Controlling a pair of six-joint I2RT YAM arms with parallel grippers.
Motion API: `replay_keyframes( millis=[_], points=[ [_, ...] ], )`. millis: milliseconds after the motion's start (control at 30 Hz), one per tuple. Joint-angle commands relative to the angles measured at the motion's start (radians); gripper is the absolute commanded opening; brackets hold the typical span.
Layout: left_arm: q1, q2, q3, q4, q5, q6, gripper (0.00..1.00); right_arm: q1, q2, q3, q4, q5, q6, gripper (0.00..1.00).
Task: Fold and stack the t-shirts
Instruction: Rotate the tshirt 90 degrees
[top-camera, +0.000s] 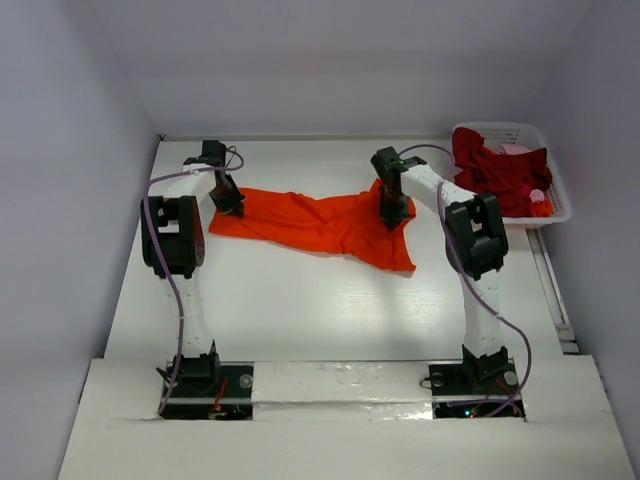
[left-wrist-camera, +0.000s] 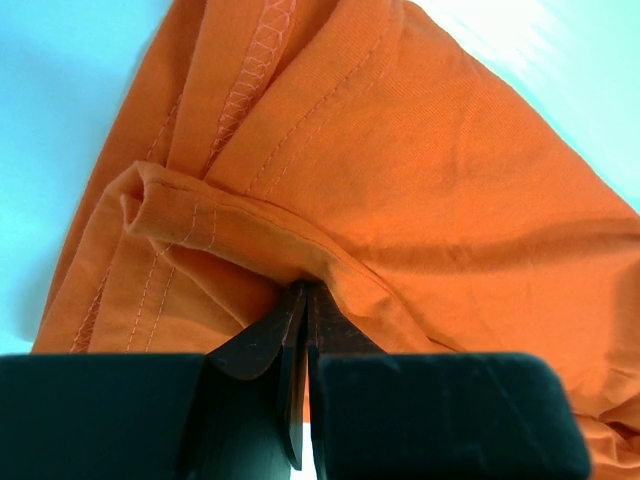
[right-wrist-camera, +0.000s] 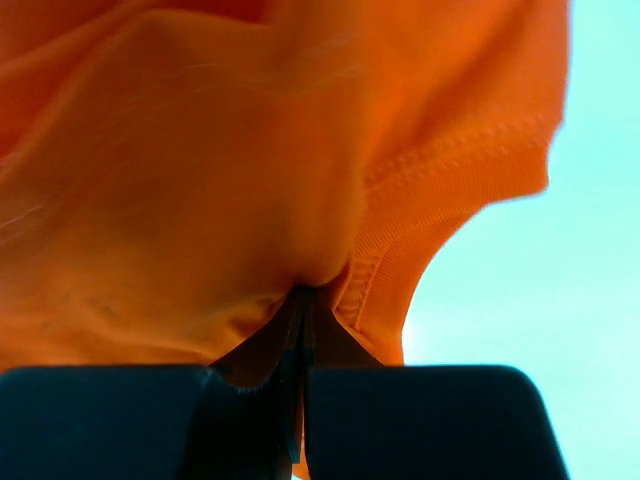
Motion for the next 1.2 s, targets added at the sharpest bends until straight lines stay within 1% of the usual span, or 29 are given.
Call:
replay_keyframes(
  millis=[0,167,700,1167],
  points=[
    [0.008,-0.057,-0.045,-0.027,-0.015,0.019,0.00,-0.032,0.055,0.065,-0.001,0.002,0.008,0.00],
    [0.017,-0.082,-0.078,-0.024,-0.012,0.020,0.00,-0.043,0.078,0.132,-0.024,-0.003,0.000,0.00],
    [0.026,-0.197,-0.240,-0.010,0.000,0.030,0.00,-0.043,0.142,0.267,-0.090,-0.018,-0.005,0.00],
    [0.035,-0.280,-0.319,-0.010,0.020,0.033,0.00,-0.052,0.227,0.436,-0.156,-0.022,-0.011,0.00]
  ],
)
